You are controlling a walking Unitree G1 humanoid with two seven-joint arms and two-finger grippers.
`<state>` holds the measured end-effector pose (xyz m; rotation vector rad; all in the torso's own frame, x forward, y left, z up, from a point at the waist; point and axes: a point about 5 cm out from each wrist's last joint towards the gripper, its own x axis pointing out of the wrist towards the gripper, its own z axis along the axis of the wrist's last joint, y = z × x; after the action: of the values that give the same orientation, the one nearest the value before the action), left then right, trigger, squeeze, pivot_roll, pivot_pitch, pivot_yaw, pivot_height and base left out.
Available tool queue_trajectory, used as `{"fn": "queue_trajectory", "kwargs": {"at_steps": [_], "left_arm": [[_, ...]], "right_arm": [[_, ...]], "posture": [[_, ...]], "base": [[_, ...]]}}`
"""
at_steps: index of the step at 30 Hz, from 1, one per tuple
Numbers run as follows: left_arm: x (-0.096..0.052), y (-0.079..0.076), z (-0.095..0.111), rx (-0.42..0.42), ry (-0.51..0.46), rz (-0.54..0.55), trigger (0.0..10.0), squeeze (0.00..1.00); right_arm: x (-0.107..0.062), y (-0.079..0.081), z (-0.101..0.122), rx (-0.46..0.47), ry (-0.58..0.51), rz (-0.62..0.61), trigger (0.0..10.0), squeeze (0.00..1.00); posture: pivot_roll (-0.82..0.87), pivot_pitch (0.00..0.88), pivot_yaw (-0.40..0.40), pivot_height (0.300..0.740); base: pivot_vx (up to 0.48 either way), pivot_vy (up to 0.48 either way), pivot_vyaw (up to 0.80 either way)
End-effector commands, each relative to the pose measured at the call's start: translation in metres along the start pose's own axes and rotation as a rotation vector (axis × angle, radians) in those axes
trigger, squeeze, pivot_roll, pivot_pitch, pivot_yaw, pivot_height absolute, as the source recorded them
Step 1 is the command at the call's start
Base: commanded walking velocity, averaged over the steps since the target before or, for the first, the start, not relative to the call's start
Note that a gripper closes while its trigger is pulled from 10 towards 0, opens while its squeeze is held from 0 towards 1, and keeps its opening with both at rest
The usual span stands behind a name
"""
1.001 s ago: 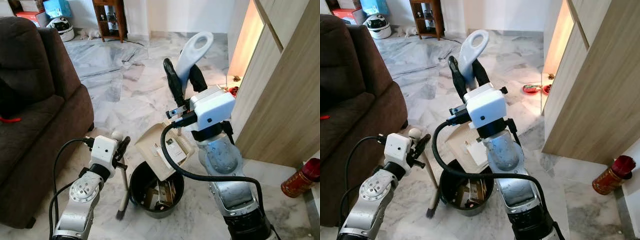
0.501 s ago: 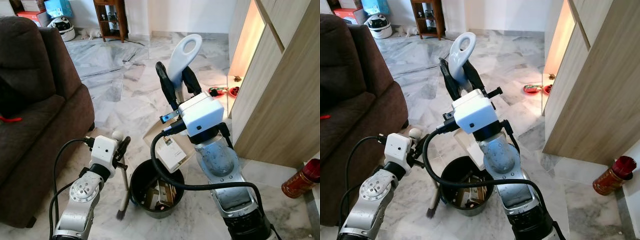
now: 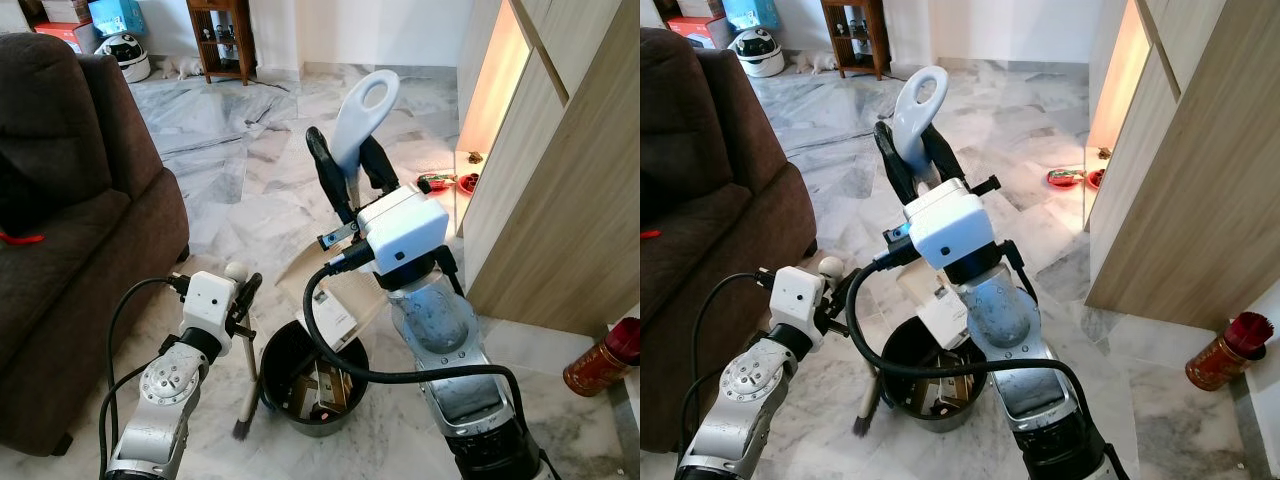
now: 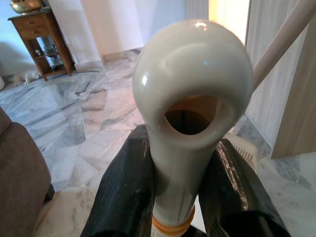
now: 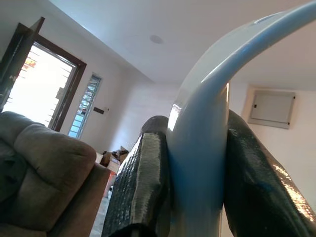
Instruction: Sweep floor
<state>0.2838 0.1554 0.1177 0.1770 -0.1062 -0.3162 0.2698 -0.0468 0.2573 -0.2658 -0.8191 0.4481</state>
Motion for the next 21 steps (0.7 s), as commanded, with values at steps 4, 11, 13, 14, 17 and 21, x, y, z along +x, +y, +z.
{"fn": "queue_trajectory", "kwargs": {"at_steps": [4, 11, 13, 14, 17, 21], "left_arm": [[0.0027, -0.0014, 0.0062, 0.013, -0.037, -0.017, 10.0, 0.0], [0.0034, -0.0021, 0.006, 0.016, -0.036, -0.019, 10.0, 0.0], [0.0031, -0.002, 0.0057, 0.017, -0.035, -0.019, 10.0, 0.0], [0.0031, -0.0018, 0.0057, 0.018, -0.034, -0.018, 10.0, 0.0], [0.0032, -0.0014, 0.0059, 0.018, -0.035, -0.017, 10.0, 0.0], [0.0034, -0.0008, 0.0059, 0.02, -0.034, -0.015, 10.0, 0.0]], "right_arm": [[0.0055, -0.0009, 0.0165, -0.018, -0.087, 0.017, 10.0, 0.0], [0.0038, -0.0023, 0.012, -0.052, -0.069, 0.038, 10.0, 0.0], [0.0036, -0.0034, 0.0117, -0.057, -0.068, 0.034, 10.0, 0.0], [0.0033, -0.0037, 0.0107, -0.062, -0.063, 0.035, 10.0, 0.0], [0.0028, -0.0034, 0.0088, -0.087, -0.056, 0.05, 10.0, 0.0], [0.0028, -0.0034, 0.0078, -0.087, -0.049, 0.051, 10.0, 0.0]], "posture": [[0.11, 0.084, 0.049, 0.74], [0.11, 0.085, 0.05, 0.74], [0.1, 0.088, 0.051, 0.74], [0.11, 0.09, 0.051, 0.74], [0.11, 0.093, 0.052, 0.74], [0.11, 0.095, 0.052, 0.74]], "base": [[0.0, 0.0, 0.0], [0.0, 0.0, 0.0], [0.0, 0.0, 0.0], [0.0, 0.0, 0.0], [0.0, 0.0, 0.0], [0.0, 0.0, 0.0]]}}
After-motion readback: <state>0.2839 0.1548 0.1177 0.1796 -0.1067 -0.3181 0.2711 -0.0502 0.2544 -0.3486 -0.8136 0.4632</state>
